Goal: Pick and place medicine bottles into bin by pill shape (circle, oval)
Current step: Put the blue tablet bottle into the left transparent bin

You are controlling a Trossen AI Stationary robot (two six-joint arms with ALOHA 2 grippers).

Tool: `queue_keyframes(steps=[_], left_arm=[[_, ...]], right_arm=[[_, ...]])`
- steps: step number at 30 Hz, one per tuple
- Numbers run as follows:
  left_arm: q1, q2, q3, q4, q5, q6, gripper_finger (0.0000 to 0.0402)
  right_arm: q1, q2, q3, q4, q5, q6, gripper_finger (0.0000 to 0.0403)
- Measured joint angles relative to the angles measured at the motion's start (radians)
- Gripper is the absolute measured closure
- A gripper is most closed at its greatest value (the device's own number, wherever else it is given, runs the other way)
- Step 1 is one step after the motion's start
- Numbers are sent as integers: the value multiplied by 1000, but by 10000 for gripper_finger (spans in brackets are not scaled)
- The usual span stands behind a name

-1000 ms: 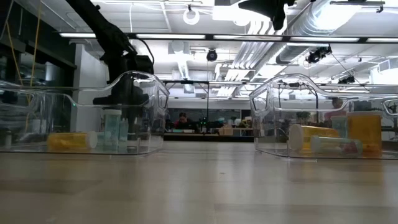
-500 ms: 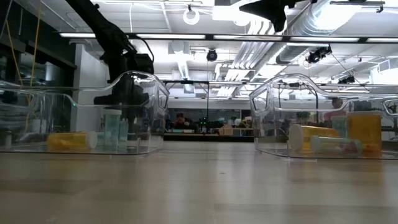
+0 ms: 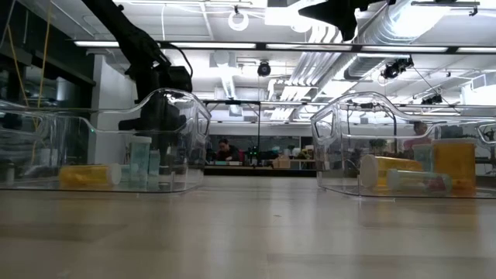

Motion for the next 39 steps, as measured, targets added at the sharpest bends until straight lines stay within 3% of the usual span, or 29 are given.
queue_keyframes(steps=[13, 22, 26, 31, 36, 39], left_arm=[[-2, -35, 47, -35, 96, 61, 301], [-90, -308, 83, 77, 318, 119, 300], [-222, -457, 23, 249, 322, 92, 300], [-433, -602, -146, 561, 318, 69, 300], [-627, -656, -335, 887, 299, 5, 300], [-723, -656, -411, 1022, 221, -16, 300]], right_arm=[[0, 0, 0, 0, 0, 3, 183], [0, 0, 0, 0, 0, 0, 183], [0, 0, 0, 0, 0, 0, 183], [0, 0, 0, 0, 0, 0, 183], [0, 0, 0, 1, 0, -8, 183], [0, 0, 0, 5, -1, -34, 183]])
